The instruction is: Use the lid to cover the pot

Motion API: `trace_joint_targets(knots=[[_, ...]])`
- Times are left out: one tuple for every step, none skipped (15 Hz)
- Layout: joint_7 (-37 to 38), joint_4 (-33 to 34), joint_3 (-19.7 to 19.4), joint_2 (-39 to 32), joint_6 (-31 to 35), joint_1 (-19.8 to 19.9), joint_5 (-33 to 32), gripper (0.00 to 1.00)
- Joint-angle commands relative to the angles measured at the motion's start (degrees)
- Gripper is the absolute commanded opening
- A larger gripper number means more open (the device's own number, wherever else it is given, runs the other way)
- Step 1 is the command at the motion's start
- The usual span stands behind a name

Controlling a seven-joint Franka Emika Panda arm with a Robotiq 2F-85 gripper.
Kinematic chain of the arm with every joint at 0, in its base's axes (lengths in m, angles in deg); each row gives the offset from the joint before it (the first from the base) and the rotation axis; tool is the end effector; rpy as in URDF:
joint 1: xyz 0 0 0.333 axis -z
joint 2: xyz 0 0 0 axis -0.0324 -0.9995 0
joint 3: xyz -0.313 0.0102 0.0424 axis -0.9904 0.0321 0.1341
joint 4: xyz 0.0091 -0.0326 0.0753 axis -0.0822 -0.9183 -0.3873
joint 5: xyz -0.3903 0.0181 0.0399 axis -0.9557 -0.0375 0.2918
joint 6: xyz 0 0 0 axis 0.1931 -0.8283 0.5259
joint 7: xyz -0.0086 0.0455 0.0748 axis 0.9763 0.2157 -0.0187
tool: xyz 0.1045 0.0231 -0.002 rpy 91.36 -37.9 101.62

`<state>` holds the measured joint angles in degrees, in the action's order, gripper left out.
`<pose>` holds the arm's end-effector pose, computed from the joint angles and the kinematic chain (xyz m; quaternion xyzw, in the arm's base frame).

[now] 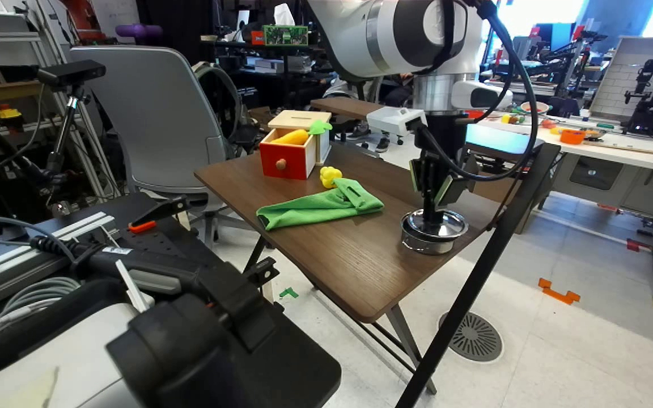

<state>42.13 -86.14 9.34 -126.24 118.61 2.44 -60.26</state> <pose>0.6456 -0.1934 0.1621 0.9516 -0.2900 -0.0119 0.1007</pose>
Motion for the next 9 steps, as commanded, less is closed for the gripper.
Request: trace_joint_targets(knots=[[-0.43,0.49,0.63,-0.21,0.66,0.17,0.89,0.05],[-0.45,0.47,0.73,-0.25,0.65,0.18,0.92,0.05],[-0.47,0.47,0.83,-0.31,0.67,0.24,0.99,0.05],[-0.47,0.42,0.89,-0.32,0.65,0.26,1.02,0.05],[-0.50,0.38,0.93,-0.35,0.64,0.29,1.05,0.05],[-0.45,0.27,0.93,-0.33,0.67,0.27,1.05,0.05],[-0.39,0.16,0.91,-0.31,0.74,0.24,1.03,0.05],[-0.36,0.00,0.87,-0.25,0.79,0.23,1.02,0.05],[-0.34,-0.09,0.84,-0.22,0.80,0.23,1.01,0.05]])
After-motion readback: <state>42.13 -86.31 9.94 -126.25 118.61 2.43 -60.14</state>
